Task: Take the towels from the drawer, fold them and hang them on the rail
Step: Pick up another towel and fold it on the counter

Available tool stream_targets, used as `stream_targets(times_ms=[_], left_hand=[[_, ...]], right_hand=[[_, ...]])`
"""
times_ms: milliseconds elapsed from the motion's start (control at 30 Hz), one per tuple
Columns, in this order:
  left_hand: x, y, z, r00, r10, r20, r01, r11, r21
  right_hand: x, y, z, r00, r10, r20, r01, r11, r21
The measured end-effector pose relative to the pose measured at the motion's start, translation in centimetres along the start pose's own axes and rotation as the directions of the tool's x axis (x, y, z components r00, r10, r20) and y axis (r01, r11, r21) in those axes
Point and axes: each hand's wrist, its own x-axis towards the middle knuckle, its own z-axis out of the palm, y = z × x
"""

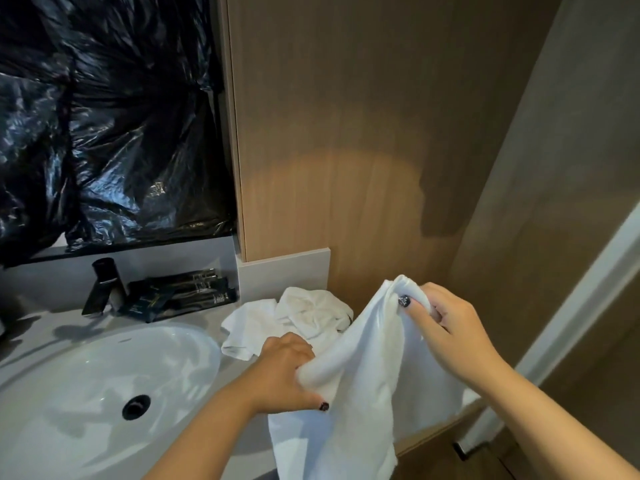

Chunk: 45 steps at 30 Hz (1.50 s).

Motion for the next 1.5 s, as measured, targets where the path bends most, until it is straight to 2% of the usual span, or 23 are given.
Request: stream_targets(times_ms=[133,267,367,433,533,567,633,700,767,900,967,1033,1133,1233,1300,1333,1367,1433,1467,1500], left_hand=[[0.3,-1.6,-0.4,0.999,0.033,-0.013,-0.031,0.991,0.132],[0.2,-3.9,-1.9,0.998,-0.067,-0.017,0.069,0.979,0.194],[-0.1,-4.9,-3.3,0.997,-0.076,-0.014,0.076,0.951,0.301],[-0.4,-5.4,-3.2,0.996,-0.086,-0.014,0.086,0.953,0.292],[-1.3,-6.2,-1.9,0.999,-0.043,0.005,0.04,0.963,0.268],[-1.7,-6.5,-1.4,0.998,-0.067,0.018,0.06,0.964,0.258],[-2.4,-6.9,-0.8,0.987,-0.157,0.023,0.151,0.975,0.162],[-2.8,-6.5,-1.4,0.977,-0.213,-0.005,0.212,0.973,-0.094],[-2.8,-6.0,-3.0,0.974,-0.222,-0.052,0.196,0.933,-0.303],[-2.8,-5.2,-8.0,0.951,-0.293,-0.095,0.201,0.823,-0.531],[-3.2,-4.8,-10.5,0.95,-0.305,-0.062,0.201,0.755,-0.624],[-3.5,-4.7,-12.1,0.966,-0.254,-0.052,0.145,0.697,-0.702],[-3.6,-4.8,-12.7,0.967,-0.254,-0.015,0.144,0.593,-0.792],[-2.6,-6.5,-11.7,0.899,-0.435,-0.053,0.261,0.628,-0.733],[-1.5,-8.8,-9.7,0.798,-0.594,-0.103,0.335,0.579,-0.744],[-1.1,-9.9,-8.3,0.733,-0.673,-0.101,0.371,0.519,-0.77],[-1.0,-11.3,-6.6,0.656,-0.753,-0.051,0.41,0.414,-0.813],[-1.9,-12.9,-2.6,0.504,-0.848,0.165,0.531,0.154,-0.833],[-2.7,-13.5,-0.6,0.453,-0.856,0.249,0.604,0.089,-0.792],[-3.5,-14.1,1.3,0.429,-0.865,0.26,0.665,0.108,-0.739]], right_hand=[[0.2,1.1,-0.8,0.997,0.056,-0.048,-0.057,0.998,-0.016],[0.3,1.1,-1.4,0.988,0.082,-0.129,-0.076,0.996,0.051],[0.7,1.1,-2.4,0.978,0.113,-0.178,-0.103,0.993,0.062],[0.9,1.3,-3.1,0.969,0.132,-0.21,-0.118,0.99,0.08],[0.9,1.8,-3.4,0.973,0.13,-0.189,-0.117,0.99,0.076],[0.8,1.9,-3.4,0.974,0.133,-0.181,-0.123,0.99,0.069],[0.9,2.3,-3.3,0.971,0.152,-0.187,-0.144,0.988,0.059],[1.2,2.5,-3.4,0.962,0.187,-0.197,-0.18,0.982,0.057],[1.8,2.8,-3.5,0.95,0.23,-0.213,-0.222,0.973,0.061],[3.0,4.0,-3.6,0.912,0.337,-0.235,-0.316,0.941,0.121],[3.5,4.9,-3.4,0.888,0.417,-0.193,-0.388,0.906,0.171],[4.0,5.8,-3.1,0.854,0.511,-0.102,-0.484,0.85,0.209],[5.3,7.3,-2.2,0.754,0.656,0.036,-0.651,0.738,0.176],[7.3,8.6,0.1,0.651,0.748,0.131,-0.757,0.653,0.032],[8.5,9.8,2.6,0.622,0.771,0.133,-0.78,0.625,0.025],[8.6,10.2,3.9,0.626,0.772,0.114,-0.779,0.626,0.039],[8.7,11.0,5.7,0.628,0.772,0.095,-0.778,0.627,0.049],[8.0,13.4,8.9,0.643,0.756,0.127,-0.765,0.641,0.055],[7.3,14.8,10.4,0.631,0.756,0.174,-0.773,0.633,0.053],[6.4,16.2,11.8,0.603,0.768,0.214,-0.791,0.61,0.04]])
